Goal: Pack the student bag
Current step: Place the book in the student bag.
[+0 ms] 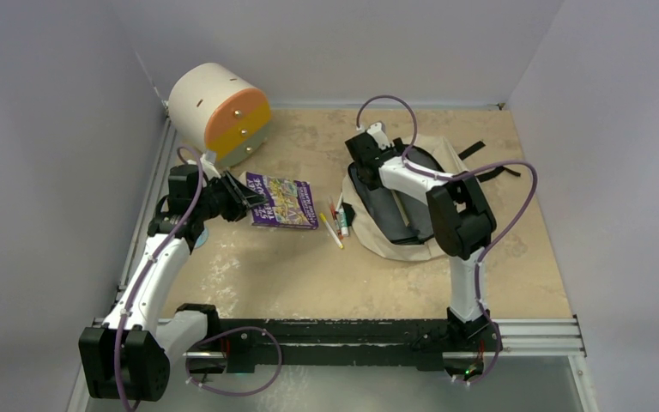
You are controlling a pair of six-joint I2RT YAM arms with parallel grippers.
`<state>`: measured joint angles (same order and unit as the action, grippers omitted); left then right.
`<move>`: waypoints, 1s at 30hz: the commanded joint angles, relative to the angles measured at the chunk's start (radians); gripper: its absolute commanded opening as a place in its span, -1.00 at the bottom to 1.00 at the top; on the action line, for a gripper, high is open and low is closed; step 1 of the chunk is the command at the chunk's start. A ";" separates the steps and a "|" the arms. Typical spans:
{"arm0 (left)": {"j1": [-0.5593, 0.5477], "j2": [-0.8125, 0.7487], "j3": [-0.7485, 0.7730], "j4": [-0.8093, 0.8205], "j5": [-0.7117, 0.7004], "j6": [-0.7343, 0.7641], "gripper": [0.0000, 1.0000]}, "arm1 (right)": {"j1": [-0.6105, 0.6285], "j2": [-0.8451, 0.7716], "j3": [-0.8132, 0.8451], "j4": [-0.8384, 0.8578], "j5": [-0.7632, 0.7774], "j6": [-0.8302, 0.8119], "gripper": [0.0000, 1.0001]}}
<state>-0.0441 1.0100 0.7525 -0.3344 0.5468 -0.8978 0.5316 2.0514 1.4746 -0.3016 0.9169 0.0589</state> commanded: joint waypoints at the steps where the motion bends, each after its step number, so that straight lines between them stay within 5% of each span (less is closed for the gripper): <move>1: 0.007 -0.016 0.002 0.100 0.050 -0.018 -1.00 | 0.001 -0.066 -0.017 -0.051 0.057 0.006 0.40; 13: 0.006 -0.005 0.049 0.095 0.056 -0.002 -1.00 | 0.001 -0.137 -0.027 -0.112 0.050 0.073 -0.10; 19: 0.007 0.027 0.099 0.097 0.086 0.000 -1.00 | -0.002 -0.181 -0.059 -0.118 -0.043 0.142 -0.58; 22: 0.007 0.040 0.124 0.124 0.134 -0.006 -1.00 | -0.002 -0.190 -0.045 -0.117 -0.080 0.148 -1.00; 30: -0.083 0.048 0.192 0.192 0.099 -0.098 -1.00 | -0.029 -0.171 0.115 -0.144 -0.246 0.143 -1.00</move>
<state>-0.0628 1.0668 0.8658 -0.2924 0.6308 -0.9245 0.5198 1.9095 1.4616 -0.4282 0.7841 0.1795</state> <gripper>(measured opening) 0.243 0.005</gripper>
